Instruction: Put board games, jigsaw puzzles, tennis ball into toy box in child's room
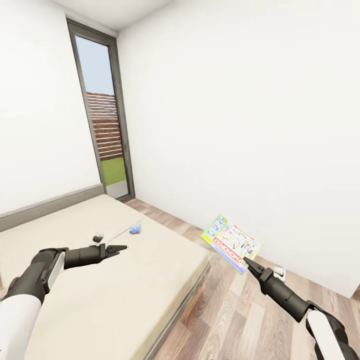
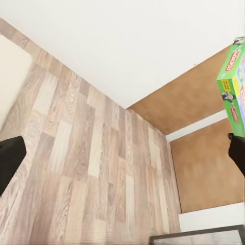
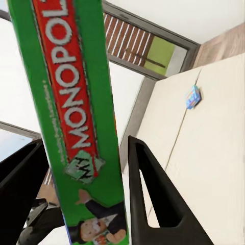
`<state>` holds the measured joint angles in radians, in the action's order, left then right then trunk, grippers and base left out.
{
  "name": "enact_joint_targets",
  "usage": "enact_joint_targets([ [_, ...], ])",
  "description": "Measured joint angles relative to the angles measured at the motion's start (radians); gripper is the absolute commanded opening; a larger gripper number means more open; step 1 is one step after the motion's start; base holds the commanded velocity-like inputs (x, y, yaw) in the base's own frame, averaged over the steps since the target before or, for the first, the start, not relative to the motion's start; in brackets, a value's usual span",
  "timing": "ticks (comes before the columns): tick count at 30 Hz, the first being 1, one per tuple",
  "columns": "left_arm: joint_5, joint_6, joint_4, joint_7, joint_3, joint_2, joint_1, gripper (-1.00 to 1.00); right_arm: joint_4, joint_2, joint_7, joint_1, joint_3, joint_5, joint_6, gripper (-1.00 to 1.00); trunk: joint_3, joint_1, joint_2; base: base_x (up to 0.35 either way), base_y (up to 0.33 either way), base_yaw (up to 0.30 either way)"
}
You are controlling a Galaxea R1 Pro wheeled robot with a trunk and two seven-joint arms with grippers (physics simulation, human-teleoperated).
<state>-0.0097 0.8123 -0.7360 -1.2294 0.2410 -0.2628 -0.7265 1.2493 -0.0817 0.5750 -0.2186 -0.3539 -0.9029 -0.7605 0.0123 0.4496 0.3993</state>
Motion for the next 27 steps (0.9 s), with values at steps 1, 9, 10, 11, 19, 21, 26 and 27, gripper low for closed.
enact_joint_targets([
  [1, 0.0, 0.0, 0.0, 0.0, -0.002, 0.0, 0.0, 1.0, -0.001, 0.0, -0.001, 0.0, 0.0, 0.001, 0.001, -1.0, 0.0, 0.0, 0.0, 0.0, 0.0, -0.276],
  [9, 0.0, 0.0, 0.0, 0.002, -0.007, 0.0, 0.0, 1.0, -0.025, -0.001, -0.005, 0.0, -0.002, 0.004, 0.003, -1.0, 0.0, 0.0, 0.0, 0.0, 0.0, -0.277],
  [10, 0.0, 0.0, 0.0, 0.003, -0.007, 0.0, 0.0, 1.0, -0.028, -0.001, -0.005, 0.0, -0.002, 0.003, 0.003, -1.0, 0.0, 0.0, 0.0, 0.0, 0.0, -0.277],
  [11, 0.0, 0.0, 0.0, 0.003, -0.007, 0.0, 0.0, 1.0, -0.03, -0.001, -0.005, 0.0, -0.002, 0.003, 0.003, -1.0, 0.0, 0.0, 0.0, 0.0, 0.0, -0.277],
  [19, 0.0, 0.0, 0.0, 0.006, -0.007, 0.0, 0.0, 1.0, -0.035, -0.001, -0.005, -0.001, -0.002, 0.003, 0.005, -1.0, 0.0, 0.0, 0.0, 0.0, 0.0, -0.277],
  [21, -0.001, 0.0, 0.0, 0.006, -0.007, 0.0, 0.0, 1.0, -0.037, -0.001, -0.005, -0.001, -0.002, 0.003, 0.006, -1.0, 0.0, 0.0, 0.0, 0.0, 0.0, -0.277],
  [26, -0.001, 0.0, 0.0, 0.006, -0.008, 0.0, 0.0, 1.0, -0.043, 0.0, -0.006, -0.001, -0.002, 0.003, 0.007, -1.0, 0.0, 0.0, 0.0, 0.0, 0.0, -0.277],
  [27, -0.001, 0.0, 0.0, 0.006, -0.008, 0.0, 0.0, 1.0, -0.044, 0.0, -0.005, -0.001, -0.002, 0.003, 0.007, -1.0, 0.0, 0.0, 0.0, 0.0, 0.0, -0.277],
])
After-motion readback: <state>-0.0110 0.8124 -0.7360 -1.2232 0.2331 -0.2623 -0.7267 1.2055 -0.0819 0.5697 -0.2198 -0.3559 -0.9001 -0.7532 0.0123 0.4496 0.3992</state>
